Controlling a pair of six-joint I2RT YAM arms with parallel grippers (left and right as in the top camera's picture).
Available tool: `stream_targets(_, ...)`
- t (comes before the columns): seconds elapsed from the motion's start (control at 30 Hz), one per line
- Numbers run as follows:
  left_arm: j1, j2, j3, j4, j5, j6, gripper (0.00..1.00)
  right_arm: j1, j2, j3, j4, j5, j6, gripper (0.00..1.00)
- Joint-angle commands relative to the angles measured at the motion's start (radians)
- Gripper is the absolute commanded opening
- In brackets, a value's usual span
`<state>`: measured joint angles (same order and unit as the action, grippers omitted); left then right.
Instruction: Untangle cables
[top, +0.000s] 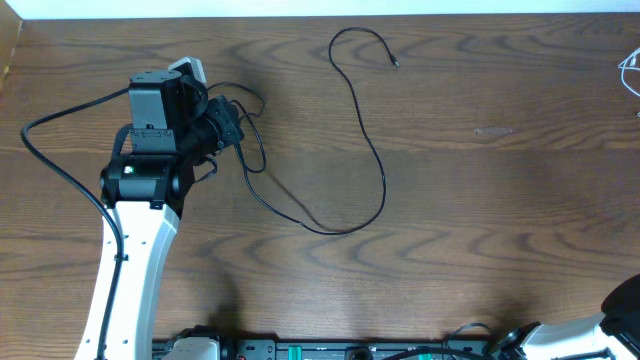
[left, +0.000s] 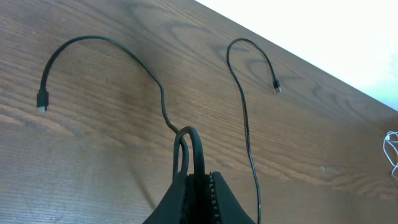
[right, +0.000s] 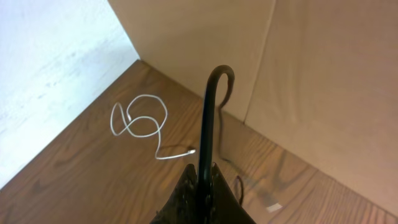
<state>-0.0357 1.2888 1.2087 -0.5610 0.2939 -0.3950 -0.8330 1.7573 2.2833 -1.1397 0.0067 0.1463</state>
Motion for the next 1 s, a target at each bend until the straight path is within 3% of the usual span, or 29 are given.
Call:
stream_targets(0.0, -0.003, 0.011, 0.025, 0.000, 0.009, 0.009, 0.08, -0.001, 0.063, 0.010, -0.021, -0.021, 0.018, 0.01)
stream_targets(0.47, -0.003, 0.013, 0.024, 0.001, 0.009, 0.009, 0.07, 0.000, 0.360, 0.010, -0.069, -0.093, 0.018, 0.01)
stream_targets(0.53, -0.003, 0.013, 0.024, 0.001, 0.009, 0.009, 0.08, 0.003, 0.391, 0.010, -0.077, -0.093, 0.017, 0.15)
stream_targets(0.6, -0.003, 0.013, 0.024, 0.002, 0.009, 0.009, 0.08, 0.008, 0.412, 0.010, -0.088, -0.097, 0.018, 0.52)
stream_targets(0.67, -0.003, 0.013, 0.024, 0.005, 0.009, 0.009, 0.08, 0.013, 0.421, 0.010, -0.100, -0.097, 0.018, 0.73)
stream_targets(0.8, -0.003, 0.013, 0.024, 0.013, 0.009, 0.009, 0.08, 0.020, 0.410, 0.010, -0.113, -0.106, 0.018, 0.86)
stream_targets(0.97, -0.005, 0.013, 0.024, 0.021, 0.010, 0.009, 0.08, 0.020, 0.379, 0.010, -0.113, -0.265, -0.044, 0.89)
